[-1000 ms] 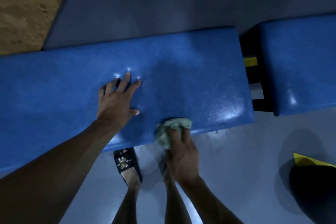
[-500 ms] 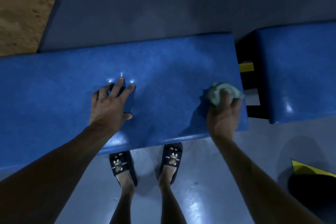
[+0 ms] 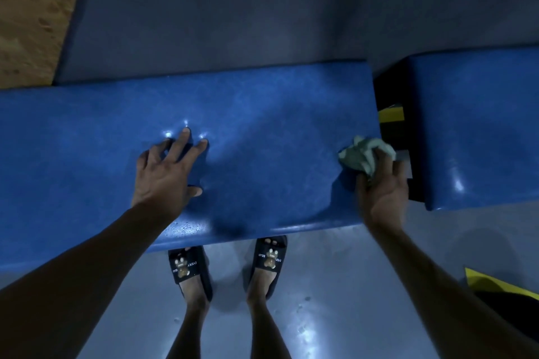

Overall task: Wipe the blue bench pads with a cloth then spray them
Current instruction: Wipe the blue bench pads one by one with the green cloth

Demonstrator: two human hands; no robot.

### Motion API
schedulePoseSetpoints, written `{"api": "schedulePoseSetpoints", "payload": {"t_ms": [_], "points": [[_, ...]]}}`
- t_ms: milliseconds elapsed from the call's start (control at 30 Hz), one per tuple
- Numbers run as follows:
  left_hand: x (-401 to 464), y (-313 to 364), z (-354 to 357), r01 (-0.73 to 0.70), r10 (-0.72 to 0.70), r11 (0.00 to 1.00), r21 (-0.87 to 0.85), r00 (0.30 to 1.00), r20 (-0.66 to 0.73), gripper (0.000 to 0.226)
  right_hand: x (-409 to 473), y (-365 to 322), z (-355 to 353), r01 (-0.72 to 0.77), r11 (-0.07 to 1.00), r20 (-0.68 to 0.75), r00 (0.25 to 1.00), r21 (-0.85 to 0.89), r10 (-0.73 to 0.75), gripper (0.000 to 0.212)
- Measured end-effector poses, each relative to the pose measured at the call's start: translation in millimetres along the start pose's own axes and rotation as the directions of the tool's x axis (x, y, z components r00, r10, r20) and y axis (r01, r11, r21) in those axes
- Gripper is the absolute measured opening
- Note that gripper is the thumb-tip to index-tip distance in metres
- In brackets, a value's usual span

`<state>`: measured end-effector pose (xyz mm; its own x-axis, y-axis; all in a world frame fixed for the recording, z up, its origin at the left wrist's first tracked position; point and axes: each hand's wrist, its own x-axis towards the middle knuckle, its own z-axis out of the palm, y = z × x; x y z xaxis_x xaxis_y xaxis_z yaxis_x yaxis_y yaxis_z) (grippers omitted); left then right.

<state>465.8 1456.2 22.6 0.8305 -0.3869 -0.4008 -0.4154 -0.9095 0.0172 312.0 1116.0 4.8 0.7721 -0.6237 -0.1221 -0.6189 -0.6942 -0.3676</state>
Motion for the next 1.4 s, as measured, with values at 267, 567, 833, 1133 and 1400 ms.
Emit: {"api": "schedulePoseSetpoints", "payload": {"t_ms": [267,567,833,1133,1400], "points": [[2.6,3.3,-1.2,0.009,-0.009,1.0,0.009,1.0,-0.009,0.101,-38.5,31.0,-14.0,0.501,0.843,0.299,0.85,-0.197,-0.435,0.056],[3.9,-0.5,0.7,-0.021,0.021,1.0,-0.013,1.0,-0.003,0.095,-14.0,16.1,-11.9,0.038,0.984,0.037,0.999,-0.177,-0.032,0.054],[-15.8,-23.3,9.7,-0.128,0.116,0.988,-0.086,0.984,-0.135,0.086,-14.3,8.4,-25.1,0.197,0.957,0.105,0.978,-0.211,-0.178,0.041],[-87.4,-130.2,29.9,-0.055,0.046,0.996,-0.068,0.99,-0.13,0.084,-135.5,-113.3,76.5,-0.116,0.988,-0.092,0.988,0.104,0.126,0.05],[-95.3,-150.7,35.0,-0.043,0.034,0.993,-0.113,0.996,-0.079,0.08,-200.4,-196.6,102.4,0.517,0.84,0.273,0.795,0.164,-0.542,0.036]]}}
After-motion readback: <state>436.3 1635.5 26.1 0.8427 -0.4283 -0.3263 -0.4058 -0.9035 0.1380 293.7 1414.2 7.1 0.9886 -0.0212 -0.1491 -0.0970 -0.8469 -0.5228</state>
